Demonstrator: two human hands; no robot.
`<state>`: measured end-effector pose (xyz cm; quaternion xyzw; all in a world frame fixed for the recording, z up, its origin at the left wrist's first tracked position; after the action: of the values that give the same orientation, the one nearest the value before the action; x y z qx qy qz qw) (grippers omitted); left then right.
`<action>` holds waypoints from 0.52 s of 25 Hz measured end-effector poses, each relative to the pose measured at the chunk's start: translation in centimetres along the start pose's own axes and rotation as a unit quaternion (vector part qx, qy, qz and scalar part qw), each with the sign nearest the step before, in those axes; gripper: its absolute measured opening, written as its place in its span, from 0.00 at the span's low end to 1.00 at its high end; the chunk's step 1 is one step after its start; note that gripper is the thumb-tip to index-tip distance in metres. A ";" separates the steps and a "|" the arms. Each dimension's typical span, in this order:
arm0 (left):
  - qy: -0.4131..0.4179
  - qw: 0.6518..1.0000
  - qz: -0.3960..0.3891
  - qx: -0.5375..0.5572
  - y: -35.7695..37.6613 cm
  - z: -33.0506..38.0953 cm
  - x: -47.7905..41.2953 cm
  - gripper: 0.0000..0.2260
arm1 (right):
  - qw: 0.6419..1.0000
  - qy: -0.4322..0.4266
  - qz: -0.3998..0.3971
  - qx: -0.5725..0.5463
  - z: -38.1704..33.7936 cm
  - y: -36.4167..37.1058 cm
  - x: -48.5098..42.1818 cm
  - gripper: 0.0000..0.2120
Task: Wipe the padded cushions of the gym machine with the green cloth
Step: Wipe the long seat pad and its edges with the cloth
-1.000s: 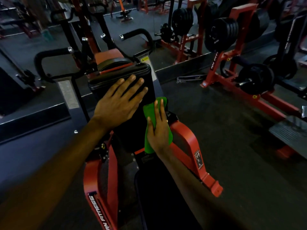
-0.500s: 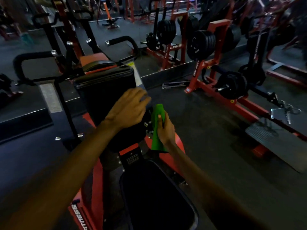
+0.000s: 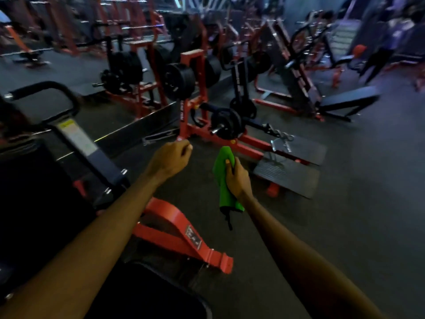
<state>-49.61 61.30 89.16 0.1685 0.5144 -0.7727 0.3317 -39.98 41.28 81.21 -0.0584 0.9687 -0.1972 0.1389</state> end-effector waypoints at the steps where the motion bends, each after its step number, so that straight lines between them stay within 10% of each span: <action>1: 0.004 1.000 -0.008 0.014 1.3 1.6 -1.4 0.12 | 1.000 0.004 0.020 0.003 0.3 -2.5 -1.5 0.19; 13: 0.096 0.986 -0.074 0.117 17.8 24.0 -11.0 0.14 | 0.968 0.033 0.235 0.083 7.9 -28.4 -13.2 0.16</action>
<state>-27.49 38.80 93.60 0.2408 0.4613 -0.8301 0.2004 -23.39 14.58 88.77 0.1894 0.9395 -0.2404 0.1539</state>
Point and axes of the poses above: each hand's wrist, its own x-axis away from the middle knuckle, its own y-axis out of the palm, z = x × y, the point moved 2 cm from there along -x, towards the middle knuckle, and after that the axes turned 14 degrees about z, right-handed, at the moved point
